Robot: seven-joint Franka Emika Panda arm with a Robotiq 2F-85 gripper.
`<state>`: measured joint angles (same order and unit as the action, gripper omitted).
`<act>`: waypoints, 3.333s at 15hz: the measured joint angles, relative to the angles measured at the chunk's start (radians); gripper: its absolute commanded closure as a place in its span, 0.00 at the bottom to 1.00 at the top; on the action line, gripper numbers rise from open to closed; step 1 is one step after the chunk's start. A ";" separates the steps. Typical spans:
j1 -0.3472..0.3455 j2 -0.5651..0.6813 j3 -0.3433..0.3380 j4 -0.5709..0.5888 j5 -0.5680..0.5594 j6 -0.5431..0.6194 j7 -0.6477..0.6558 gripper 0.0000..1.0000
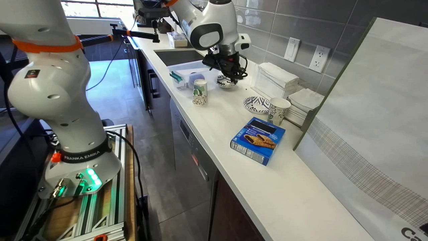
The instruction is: Use the white spoon to place some of the contents from the bowl on the left into the bowl on the right.
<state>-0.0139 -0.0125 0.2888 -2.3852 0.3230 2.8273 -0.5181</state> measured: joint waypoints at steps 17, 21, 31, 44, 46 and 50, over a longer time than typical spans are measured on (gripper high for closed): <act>0.026 0.068 -0.180 0.084 -0.427 -0.237 0.437 0.97; 0.048 0.113 -0.186 0.165 -0.513 -0.283 0.477 0.97; 0.133 0.253 -0.225 0.335 -0.784 -0.385 0.625 0.97; 0.261 0.324 -0.231 0.426 -1.221 -0.637 0.792 0.97; 0.261 0.335 -0.230 0.431 -1.289 -0.637 0.807 0.97; 0.265 0.364 -0.223 0.440 -1.429 -0.637 0.829 0.97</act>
<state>0.2512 0.3514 0.0653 -1.9453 -1.1057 2.1900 0.3110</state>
